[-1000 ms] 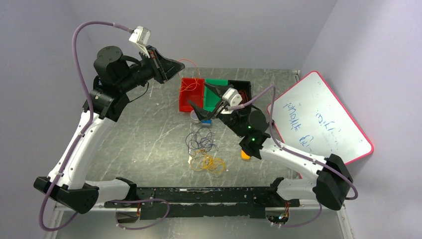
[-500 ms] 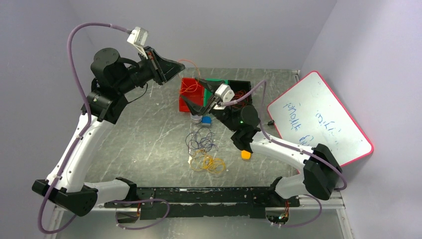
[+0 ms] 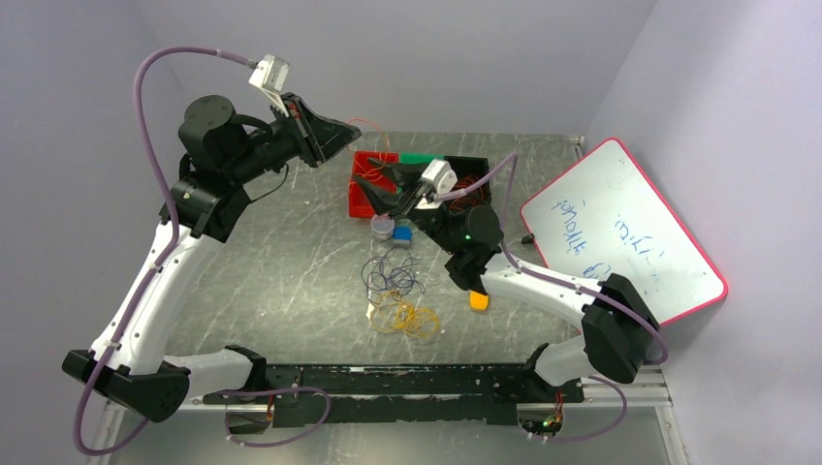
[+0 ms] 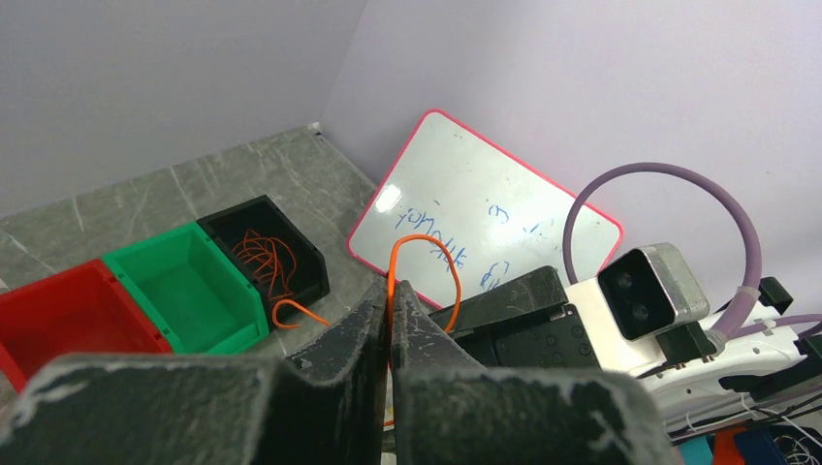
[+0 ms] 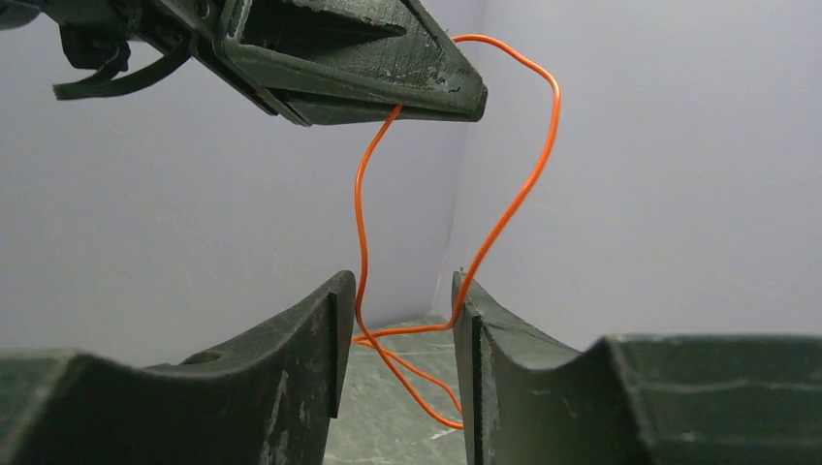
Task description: Untangle the cables
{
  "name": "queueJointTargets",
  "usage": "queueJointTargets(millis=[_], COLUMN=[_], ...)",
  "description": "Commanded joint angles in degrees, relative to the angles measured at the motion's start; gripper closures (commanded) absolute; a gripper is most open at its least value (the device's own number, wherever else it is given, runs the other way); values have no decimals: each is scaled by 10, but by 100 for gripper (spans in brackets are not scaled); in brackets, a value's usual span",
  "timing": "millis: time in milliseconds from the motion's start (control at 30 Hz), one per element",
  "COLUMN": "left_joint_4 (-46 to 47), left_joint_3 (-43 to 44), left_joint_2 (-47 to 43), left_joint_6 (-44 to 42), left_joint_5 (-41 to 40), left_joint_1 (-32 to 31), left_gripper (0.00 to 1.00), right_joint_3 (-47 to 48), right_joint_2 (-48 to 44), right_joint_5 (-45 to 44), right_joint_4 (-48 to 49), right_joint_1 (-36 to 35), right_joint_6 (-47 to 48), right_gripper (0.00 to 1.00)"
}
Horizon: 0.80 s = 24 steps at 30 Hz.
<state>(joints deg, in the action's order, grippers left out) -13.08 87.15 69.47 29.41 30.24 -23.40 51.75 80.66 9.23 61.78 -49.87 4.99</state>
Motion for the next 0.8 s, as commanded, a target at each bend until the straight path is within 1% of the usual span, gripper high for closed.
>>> queueJointTargets(millis=[0, 133, 267, 333, 433, 500, 567, 667, 767], left_joint_4=[24, 18, 11, 10, 13, 18, 21, 25, 23], left_joint_3=[-5, -9, -17, -20, -25, -30, -35, -41, -43], left_joint_2=[-11, -13, -12, -7, -3, -3, -3, -1, 5], left_joint_6=[6, 6, 10, 13, 15, 14, 13, 12, 8], left_joint_5=[10, -11, -28, -28, -27, -28, -33, -32, -30], left_joint_1=[3, 2, 3, 3, 3, 3, 3, 3, 3], left_gripper=[93, 93, 93, 90, 75, 64, 54, 46, 43], right_joint_3=[8, -4, 2, 12, 37, 63, 93, 115, 118], right_joint_2=[4, -6, -29, -40, -52, -59, -66, -77, -97], right_joint_5=[-19, -49, -73, -79, -100, -118, -122, -122, -129], right_joint_4=[37, 32, -40, -81, -170, -249, -327, -425, -489], right_joint_1=[0, 0, 0, 0, 2, 6, 18, 43, 81], right_joint_6=[-19, -32, -41, -46, -59, -73, -93, -131, -152], right_gripper=[60, 71, 85, 92, 97, 99, 99, 99, 100])
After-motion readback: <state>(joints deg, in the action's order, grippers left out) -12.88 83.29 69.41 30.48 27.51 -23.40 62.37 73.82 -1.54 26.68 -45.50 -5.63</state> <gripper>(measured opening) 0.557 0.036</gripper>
